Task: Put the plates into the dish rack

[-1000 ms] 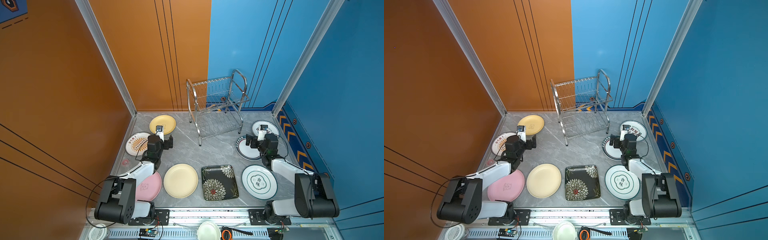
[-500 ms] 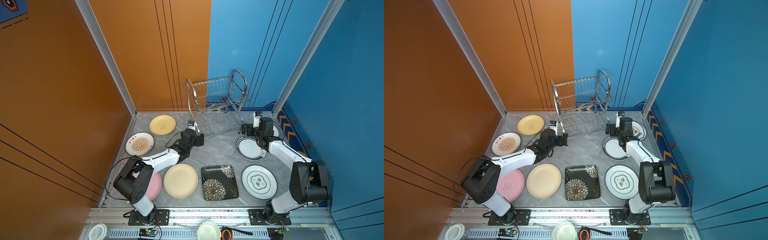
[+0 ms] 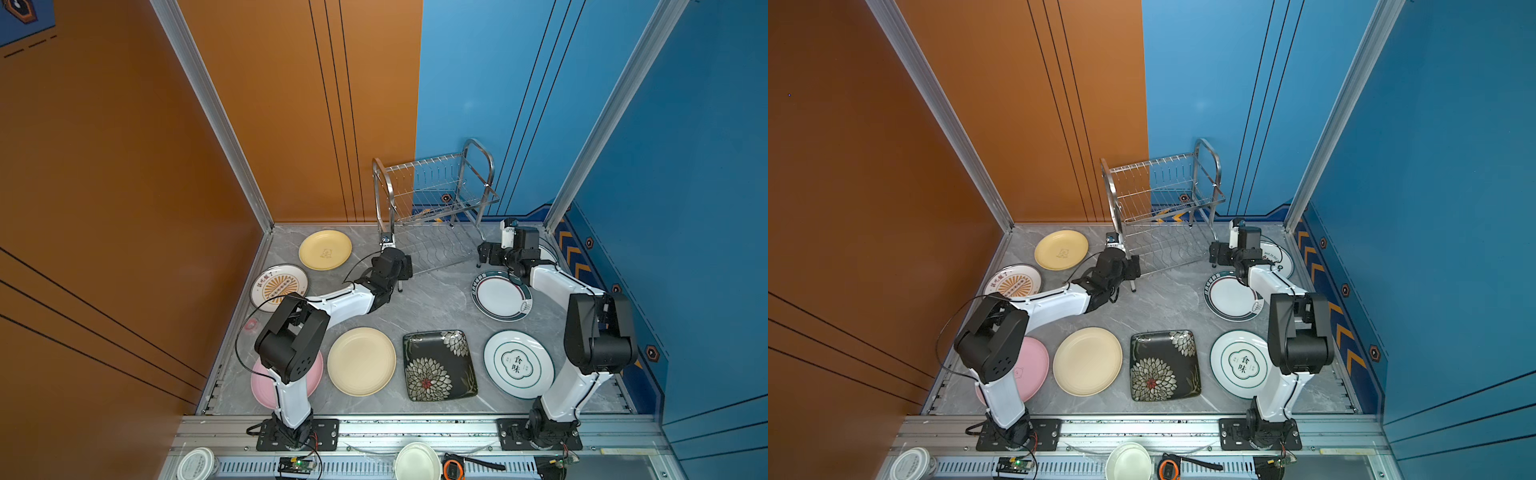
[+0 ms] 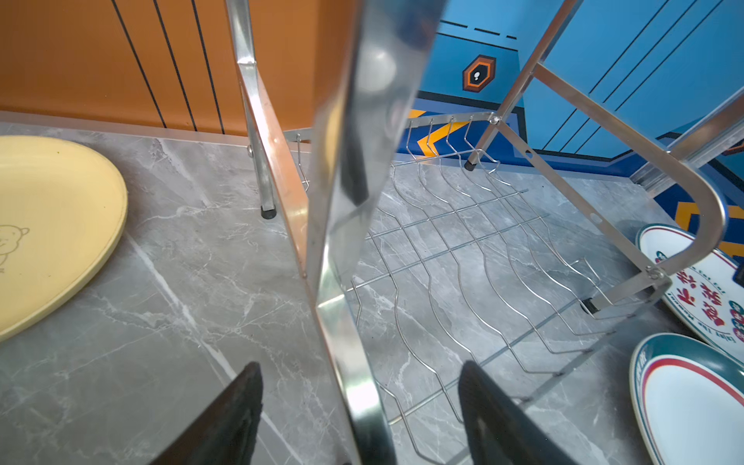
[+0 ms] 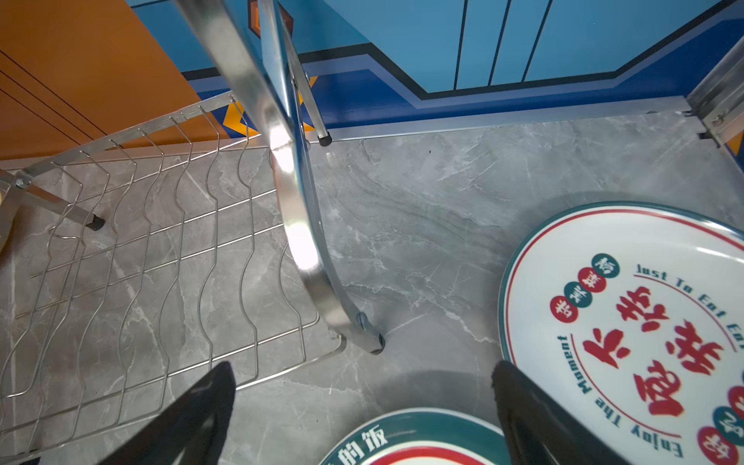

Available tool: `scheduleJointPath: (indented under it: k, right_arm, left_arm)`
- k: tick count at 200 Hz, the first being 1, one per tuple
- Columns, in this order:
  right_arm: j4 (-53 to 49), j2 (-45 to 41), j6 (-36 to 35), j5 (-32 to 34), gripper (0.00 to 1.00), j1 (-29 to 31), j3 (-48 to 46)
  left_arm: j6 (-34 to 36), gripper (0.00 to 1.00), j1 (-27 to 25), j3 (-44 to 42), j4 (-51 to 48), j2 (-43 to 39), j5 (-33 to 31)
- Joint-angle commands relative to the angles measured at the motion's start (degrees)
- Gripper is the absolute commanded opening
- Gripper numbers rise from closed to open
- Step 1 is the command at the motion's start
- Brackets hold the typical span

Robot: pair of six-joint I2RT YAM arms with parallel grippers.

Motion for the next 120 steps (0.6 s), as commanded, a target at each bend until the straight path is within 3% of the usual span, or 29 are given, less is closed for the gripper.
scheduleJointPath:
  k: [1, 62, 120]
  right_arm:
    - [-0.53, 2.42, 0.89, -2.76, 1.00, -0.31, 3.90]
    - [-1.27, 9.66, -0.29, -4.52, 0.95, 0.42, 12.00]
    - [-3.45, 13.49, -1.10, -6.02, 0.79, 1.61, 16.50]
  left_arm:
    - [-1.33, 0.70, 0.81, 1.31, -0.94, 0.88, -2.94]
    - [-3.18, 0.52, 1.59, 0.38, -1.62, 1.48, -3.71]
    - [-4.73, 0.40, 2.11, 1.43, -1.66, 3.46, -2.58]
